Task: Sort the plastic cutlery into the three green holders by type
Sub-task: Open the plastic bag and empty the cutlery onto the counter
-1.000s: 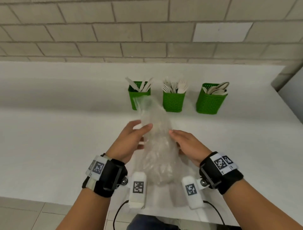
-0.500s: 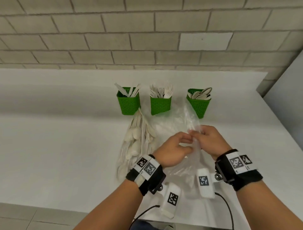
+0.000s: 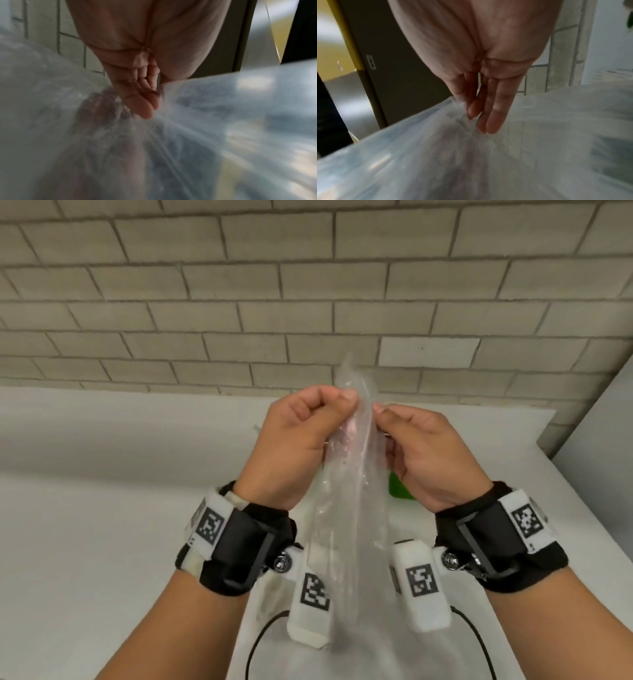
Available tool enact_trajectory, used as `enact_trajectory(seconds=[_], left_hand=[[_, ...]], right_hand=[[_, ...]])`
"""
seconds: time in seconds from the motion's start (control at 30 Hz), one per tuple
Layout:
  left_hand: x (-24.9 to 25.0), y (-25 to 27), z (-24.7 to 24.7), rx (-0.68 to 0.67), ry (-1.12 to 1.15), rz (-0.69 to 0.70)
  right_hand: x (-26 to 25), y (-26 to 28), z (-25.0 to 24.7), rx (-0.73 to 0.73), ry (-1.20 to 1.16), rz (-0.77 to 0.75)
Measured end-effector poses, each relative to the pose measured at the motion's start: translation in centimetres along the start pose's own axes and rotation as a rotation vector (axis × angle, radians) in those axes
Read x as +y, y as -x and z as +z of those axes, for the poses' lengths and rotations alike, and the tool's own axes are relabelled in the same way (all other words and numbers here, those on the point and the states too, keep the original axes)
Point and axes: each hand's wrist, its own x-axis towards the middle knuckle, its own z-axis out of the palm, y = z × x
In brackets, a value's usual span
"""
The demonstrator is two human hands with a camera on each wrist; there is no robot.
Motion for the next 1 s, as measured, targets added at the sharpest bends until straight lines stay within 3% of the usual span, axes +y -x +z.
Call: enact_trajectory(seconds=[0.17, 0.3, 0.43, 0.83, 0.9, 1.0], left_hand=[[-1.7, -0.6, -1.4, 0.061, -0.046, -0.019], [-1.6, -0.9, -1.2, 0.021, -0.056, -0.008], [-1.4, -1.1, -1.2, -0.025, -0.049, 0.012], [-0.7, -1.7, -1.4, -0.044, -0.161, 0.085], [-0.4, -1.9, -1.9, -0.018, -0.203, 0.123], [-0.1, -2.0, -2.1, -0.048, -0.292, 0.199]], right_hand=[[0.3, -0.7, 0.0, 0.194, 0.338, -0.056], [-0.6, -0.4, 0.7, 0.044, 0.554, -0.079], [-1.2, -0.3, 0.4, -0.076, 0.406, -0.030], [-1.3, -0.2, -0.1, 0.032, 0.077, -0.043], [-1.9, 0.0, -0.1, 0.067, 0.123, -0.073], [-2.9, 0.5, 0.6, 0.037, 0.389, -0.140]])
